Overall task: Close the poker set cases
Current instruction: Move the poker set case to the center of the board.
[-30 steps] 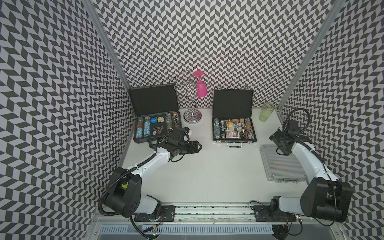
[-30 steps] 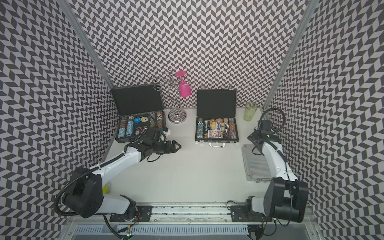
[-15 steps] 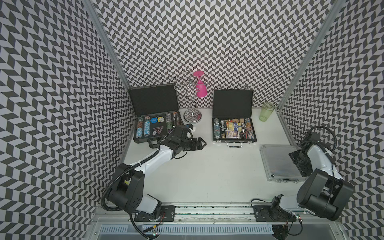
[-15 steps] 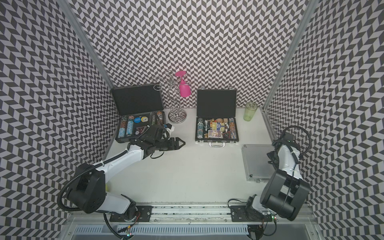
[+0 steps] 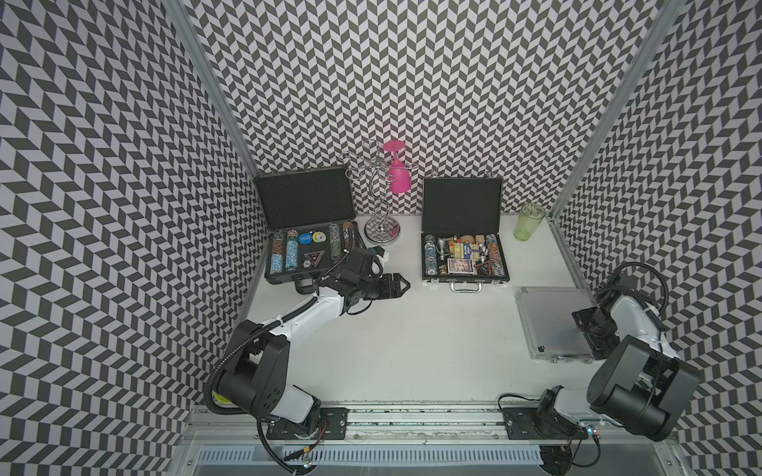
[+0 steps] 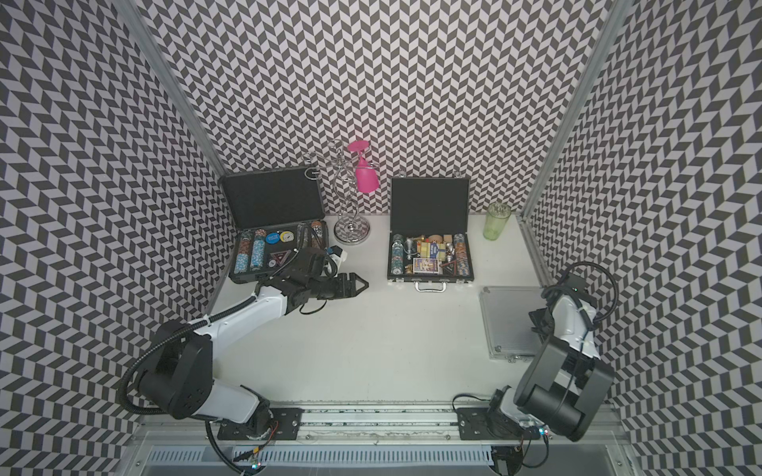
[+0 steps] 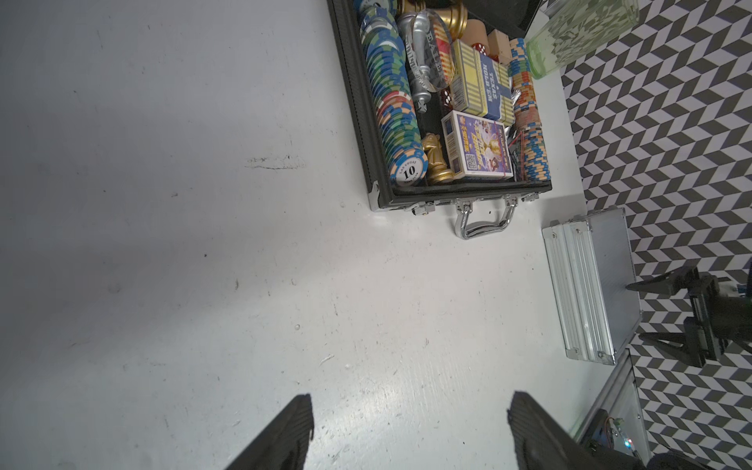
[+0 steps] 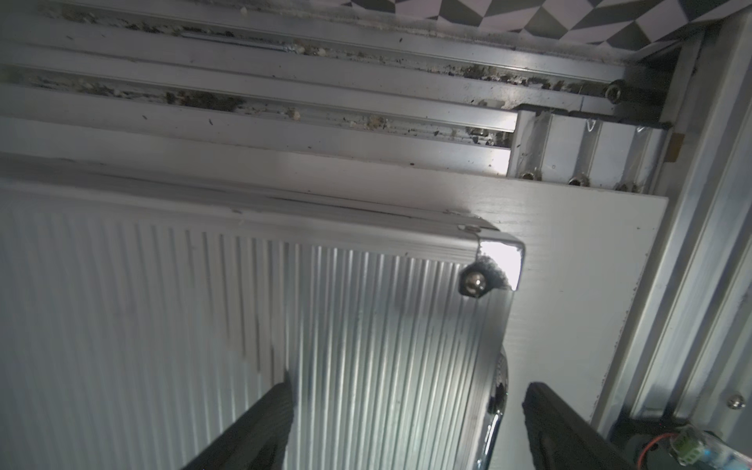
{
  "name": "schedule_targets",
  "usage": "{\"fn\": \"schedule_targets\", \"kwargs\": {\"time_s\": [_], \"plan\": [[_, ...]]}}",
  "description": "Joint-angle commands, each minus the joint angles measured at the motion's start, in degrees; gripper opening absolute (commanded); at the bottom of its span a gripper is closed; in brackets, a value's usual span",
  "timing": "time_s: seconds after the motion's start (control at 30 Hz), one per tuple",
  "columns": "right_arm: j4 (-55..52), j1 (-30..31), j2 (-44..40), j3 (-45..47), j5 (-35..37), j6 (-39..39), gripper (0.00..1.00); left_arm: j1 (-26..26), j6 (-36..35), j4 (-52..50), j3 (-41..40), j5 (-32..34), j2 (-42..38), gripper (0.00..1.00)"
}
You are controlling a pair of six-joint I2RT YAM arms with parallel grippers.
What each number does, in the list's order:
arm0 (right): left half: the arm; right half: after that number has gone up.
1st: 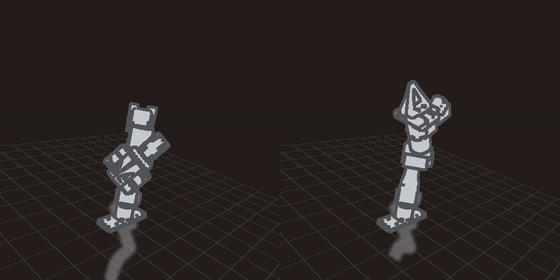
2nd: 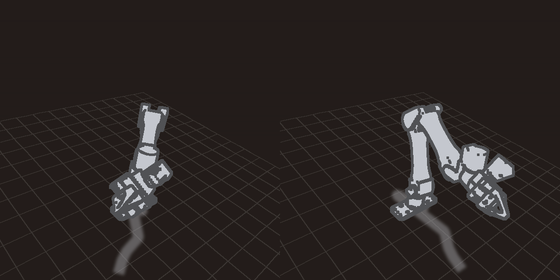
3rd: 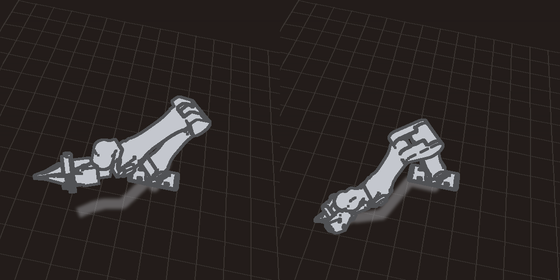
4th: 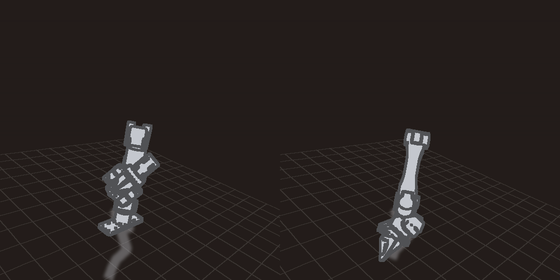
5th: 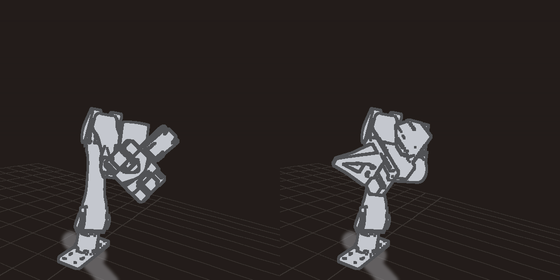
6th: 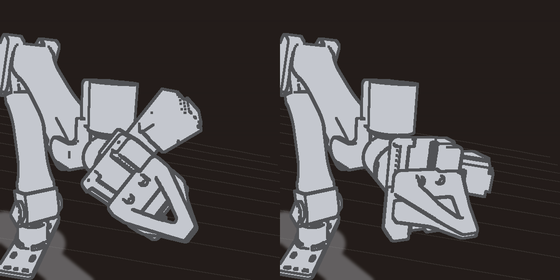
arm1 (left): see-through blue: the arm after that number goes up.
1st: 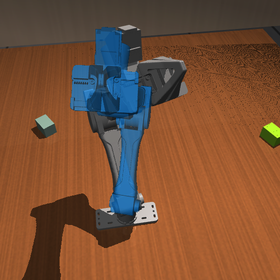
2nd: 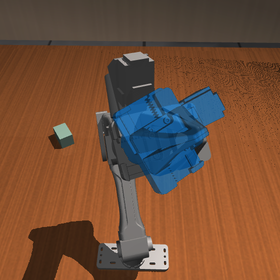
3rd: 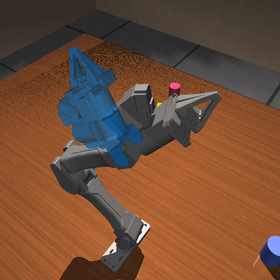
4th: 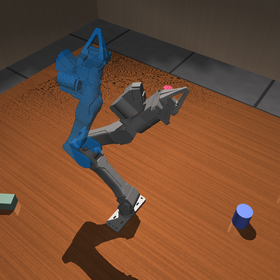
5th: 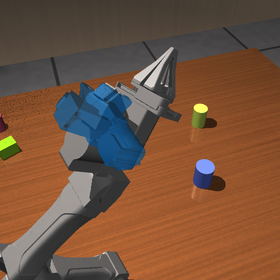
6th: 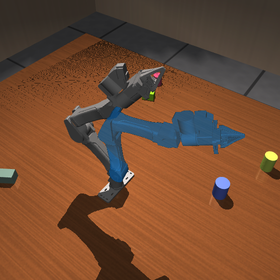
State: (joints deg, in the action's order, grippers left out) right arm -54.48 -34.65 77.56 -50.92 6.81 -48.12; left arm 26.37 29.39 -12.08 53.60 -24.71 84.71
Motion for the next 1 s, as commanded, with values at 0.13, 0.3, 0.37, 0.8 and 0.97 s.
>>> {"fn": "schedule_targets", "kwargs": {"time_s": [0.13,0.3,0.37,0.8,0.97], "plan": [[6.23,0.24,-0.80,8.14,-7.78,-5.35,0.82,-0.16,-1.43,-0.50,-0.78,1.50,-3.87,0.79],[9.12,0.20,-1.96,10.12,-8.30,-7.96,0.76,-0.68,-1.61,-0.89,-0.96,1.61,-4.33,0.79],[10.18,0.20,-1.94,10.52,-9.19,-9.25,0.74,-0.70,-1.68,-0.86,-1.11,1.68,-4.34,0.79],[18.11,0.83,2.86,10.49,-13.42,-14.61,0.69,-0.77,-1.74,-0.77,-3.81,2.73,-5.42,0.79],[20.90,2.43,5.95,9.50,-14.16,-17.21,0.69,-0.74,-1.85,-1.27,-3.86,2.77,-5.34,0.79]]}}
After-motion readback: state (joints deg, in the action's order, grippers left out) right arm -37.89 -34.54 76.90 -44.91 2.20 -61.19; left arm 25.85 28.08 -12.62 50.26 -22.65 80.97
